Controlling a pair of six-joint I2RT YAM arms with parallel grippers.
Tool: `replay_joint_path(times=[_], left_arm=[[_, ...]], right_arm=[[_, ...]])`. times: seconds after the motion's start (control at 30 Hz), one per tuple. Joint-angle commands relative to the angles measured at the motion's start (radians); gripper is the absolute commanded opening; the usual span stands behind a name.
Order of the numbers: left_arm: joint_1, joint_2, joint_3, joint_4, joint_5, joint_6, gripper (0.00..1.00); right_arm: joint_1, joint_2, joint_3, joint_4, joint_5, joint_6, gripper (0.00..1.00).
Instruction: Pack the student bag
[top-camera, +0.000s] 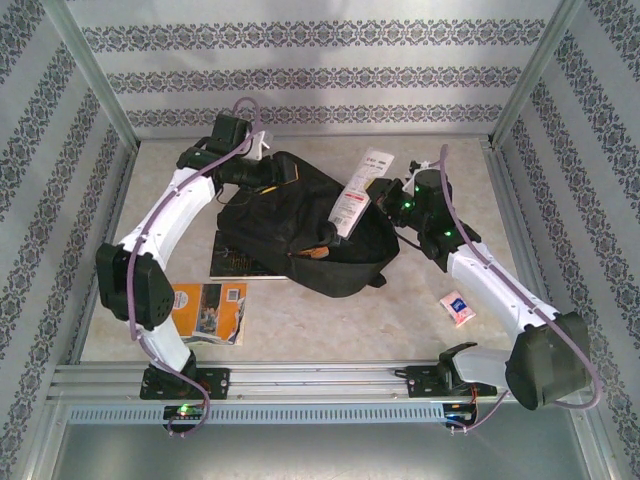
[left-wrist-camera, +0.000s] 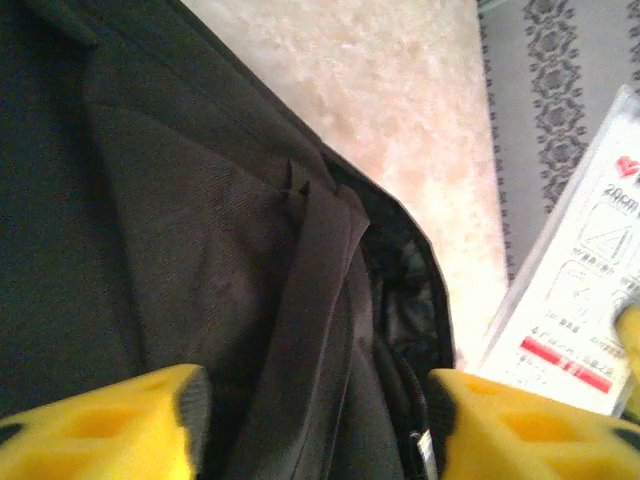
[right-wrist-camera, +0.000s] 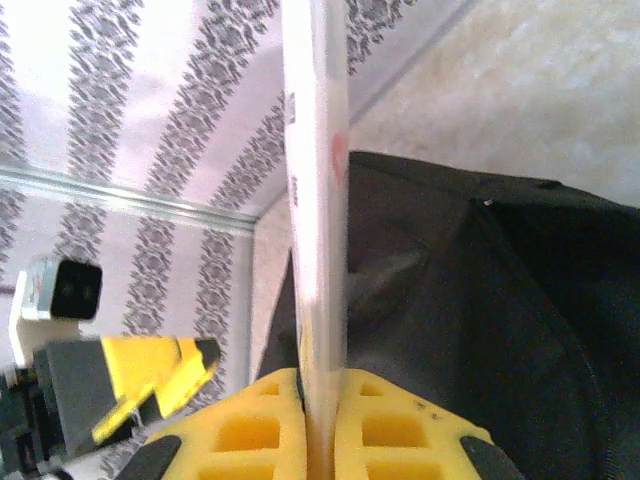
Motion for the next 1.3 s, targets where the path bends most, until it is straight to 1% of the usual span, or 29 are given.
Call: replay_joint_path(times=[0.0,0.13,0.17,0.27,0.33,0.4,0.5,0.57,0.67,0.77,0.93,1.03,1.1,1.2,1.27], left_arm=[[-0.056,-0.039,0.074,-0.143,-0.149,0.134,0.67],[-0.146,-0.021,0.139,-0.228,-0.234,0.206,0.75],[-0.176,-0.01,0.145,-0.242,-0.248,0.222,0.75],[-0.251,0.027,0.153,-0.28,-0.261,0.269,0.74],[-0.294,0.034,0.137,-0.289,-0.305,0.294,0.73],[-0.326,0.015,0.092,-0.27,-0.347,0.314,0.73],[-0.35,-0.052,-0.017,-0.195,-0.372,0.326,0.76],[-0.368,-0.105,-0.102,-0.139,-0.404,0.348,0.78],[-0.396,-0.159,-0.207,-0.067,-0.456,0.381,0.85],[-0.42,-0.189,-0.26,-0.011,-0.452,0.384,0.88],[-0.455,-0.216,-0.29,0.046,-0.459,0.388,0.91],[-0.482,-0.202,-0.28,0.04,-0.47,0.408,0.92],[-0.502,-0.186,-0.253,0.029,-0.488,0.407,0.92],[-0.543,-0.135,-0.194,0.002,-0.51,0.408,0.94],[-0.579,-0.084,-0.14,-0.028,-0.539,0.418,0.94]], right_arm=[[-0.001,0.013,-0.002,0.19,-0.033,0.096,0.05],[-0.004,0.045,-0.051,0.261,-0.05,0.138,0.05],[-0.007,0.047,-0.066,0.275,-0.052,0.142,0.05],[-0.01,0.04,-0.088,0.274,-0.049,0.138,0.05],[-0.015,0.031,-0.099,0.275,-0.049,0.138,0.05],[-0.018,0.024,-0.102,0.267,-0.047,0.132,0.05],[-0.018,0.026,-0.103,0.264,-0.05,0.129,0.05],[-0.018,0.033,-0.105,0.265,-0.051,0.131,0.04],[-0.018,0.046,-0.112,0.284,-0.058,0.138,0.04],[-0.016,0.058,-0.112,0.294,-0.058,0.141,0.04],[-0.017,0.069,-0.103,0.295,-0.06,0.134,0.03],[-0.043,0.022,-0.099,0.225,-0.026,0.086,0.02],[-0.076,-0.038,-0.086,0.123,0.012,0.031,0.03],[-0.13,-0.144,-0.028,-0.101,0.119,-0.075,0.03],[-0.16,-0.212,0.013,-0.253,0.223,-0.132,0.03]])
